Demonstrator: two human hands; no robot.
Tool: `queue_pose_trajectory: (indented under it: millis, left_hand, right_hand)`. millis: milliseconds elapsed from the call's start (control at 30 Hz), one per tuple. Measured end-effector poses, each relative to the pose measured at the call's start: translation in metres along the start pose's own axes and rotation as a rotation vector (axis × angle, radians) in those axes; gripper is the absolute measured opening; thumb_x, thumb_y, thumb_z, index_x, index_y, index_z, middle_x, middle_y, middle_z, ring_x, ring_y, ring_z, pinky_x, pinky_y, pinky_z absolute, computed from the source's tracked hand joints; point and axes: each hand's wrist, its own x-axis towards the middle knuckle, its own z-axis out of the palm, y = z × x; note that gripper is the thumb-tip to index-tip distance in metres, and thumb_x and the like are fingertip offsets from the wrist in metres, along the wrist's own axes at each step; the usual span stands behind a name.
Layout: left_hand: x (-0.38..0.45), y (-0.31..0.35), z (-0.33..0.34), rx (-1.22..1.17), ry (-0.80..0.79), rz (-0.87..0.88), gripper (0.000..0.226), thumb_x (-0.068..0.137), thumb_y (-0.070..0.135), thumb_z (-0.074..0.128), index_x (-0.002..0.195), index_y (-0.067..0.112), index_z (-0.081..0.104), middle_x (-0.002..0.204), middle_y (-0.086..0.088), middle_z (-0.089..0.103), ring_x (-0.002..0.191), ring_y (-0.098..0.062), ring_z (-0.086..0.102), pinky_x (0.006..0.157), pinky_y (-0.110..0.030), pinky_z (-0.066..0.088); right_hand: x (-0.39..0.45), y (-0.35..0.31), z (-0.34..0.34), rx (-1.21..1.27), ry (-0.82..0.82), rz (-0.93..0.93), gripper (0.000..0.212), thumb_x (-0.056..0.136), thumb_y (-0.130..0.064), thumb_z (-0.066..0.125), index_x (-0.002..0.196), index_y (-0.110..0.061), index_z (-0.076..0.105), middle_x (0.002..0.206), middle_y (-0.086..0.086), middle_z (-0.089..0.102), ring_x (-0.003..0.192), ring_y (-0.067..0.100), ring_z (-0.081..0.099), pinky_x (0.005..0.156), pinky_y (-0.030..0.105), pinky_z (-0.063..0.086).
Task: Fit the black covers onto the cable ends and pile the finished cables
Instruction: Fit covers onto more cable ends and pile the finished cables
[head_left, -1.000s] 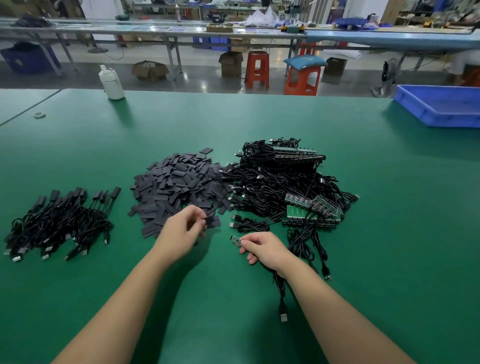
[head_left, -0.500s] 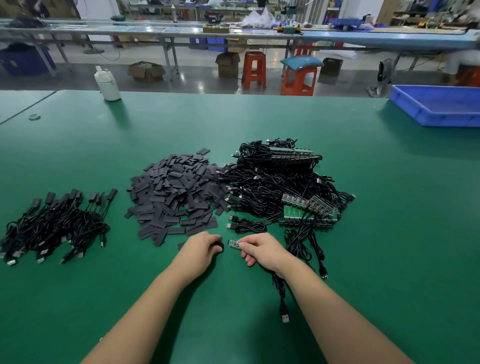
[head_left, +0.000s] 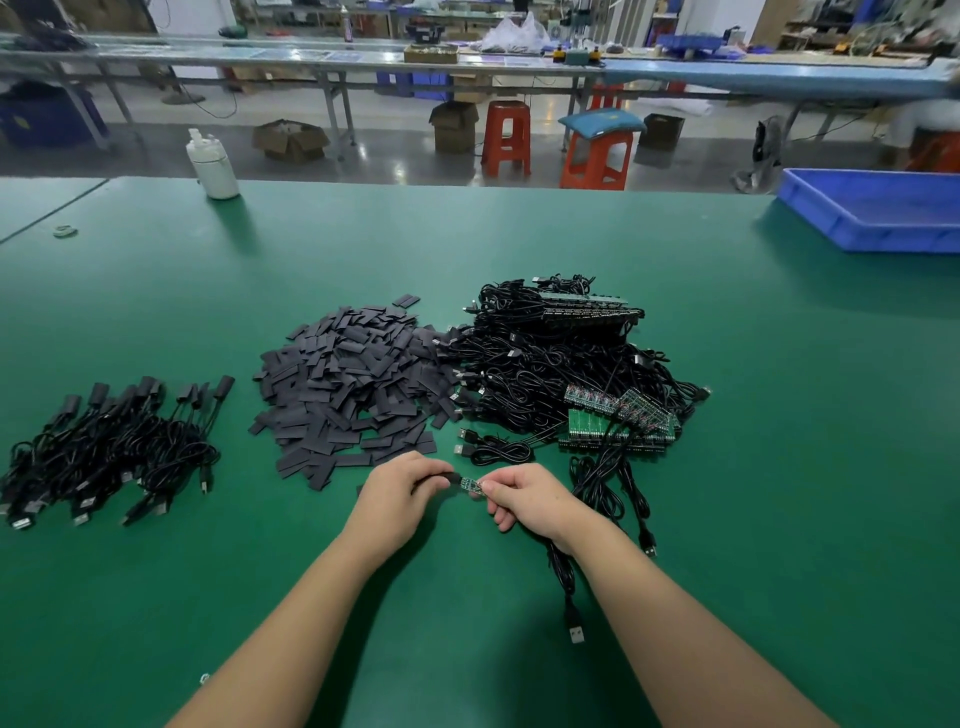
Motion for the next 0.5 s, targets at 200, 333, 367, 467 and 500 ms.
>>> queue_pose_trajectory:
  millis: [200,333,367,467,500]
  left_hand:
    - [-0.0003,-0.0018,-0.0019,-0.027,-0.016,0.017,0.019,0.091,0.017,0.068,0.107,0.024,0.075,0.09,0.02,0.064,0.09,0.009,0.056,0.075,-0.003,0.038]
    - [0.0003,-0.0004,-0.0006,0.008,-0.014,0.038,0.021,0.092,0.018,0.068,0.11,0.023,0.074,0.092,0.02,0.063,0.088,0.004,0.058,0.079,-0.006,0.039]
    - [0.0004,-0.0009,-0.0004,0.018,-0.015,0.04,0.021,0.092,0.018,0.068,0.111,0.023,0.074,0.092,0.02,0.063,0.087,0.001,0.058,0.08,-0.009,0.04]
    - [0.0005,-0.0027,-0.0012,0.054,-0.032,0.064,0.022,0.092,0.019,0.067,0.113,0.023,0.073,0.092,0.02,0.061,0.087,-0.003,0.058,0.08,-0.016,0.043]
    - [0.0008,-0.0032,-0.0017,0.065,-0.035,0.076,0.022,0.092,0.019,0.067,0.113,0.023,0.073,0.093,0.02,0.06,0.087,-0.003,0.057,0.08,-0.017,0.043]
  right_hand:
    - [0.0009,0.0014,-0.0014,0.001,-0.01,0.001,0.022,0.103,-0.02,0.054,0.093,-0.019,0.073,0.07,-0.003,0.063,0.059,0.006,0.06,0.064,0.022,0.054]
    - [0.0012,0.0019,-0.0024,0.004,-0.01,0.001,0.022,0.103,-0.021,0.054,0.093,-0.02,0.074,0.069,-0.004,0.064,0.059,0.006,0.059,0.063,0.022,0.054]
    - [0.0014,0.0021,-0.0025,0.005,-0.01,0.002,0.022,0.103,-0.021,0.054,0.093,-0.02,0.073,0.069,-0.004,0.064,0.058,0.006,0.059,0.063,0.021,0.054]
    - [0.002,0.0026,-0.0027,0.002,-0.009,0.007,0.021,0.103,-0.021,0.054,0.095,-0.019,0.073,0.069,-0.004,0.064,0.059,0.006,0.06,0.062,0.021,0.053]
    - [0.0021,0.0028,-0.0029,0.001,-0.008,0.01,0.021,0.103,-0.021,0.054,0.095,-0.019,0.074,0.069,-0.005,0.064,0.059,0.006,0.06,0.062,0.021,0.053]
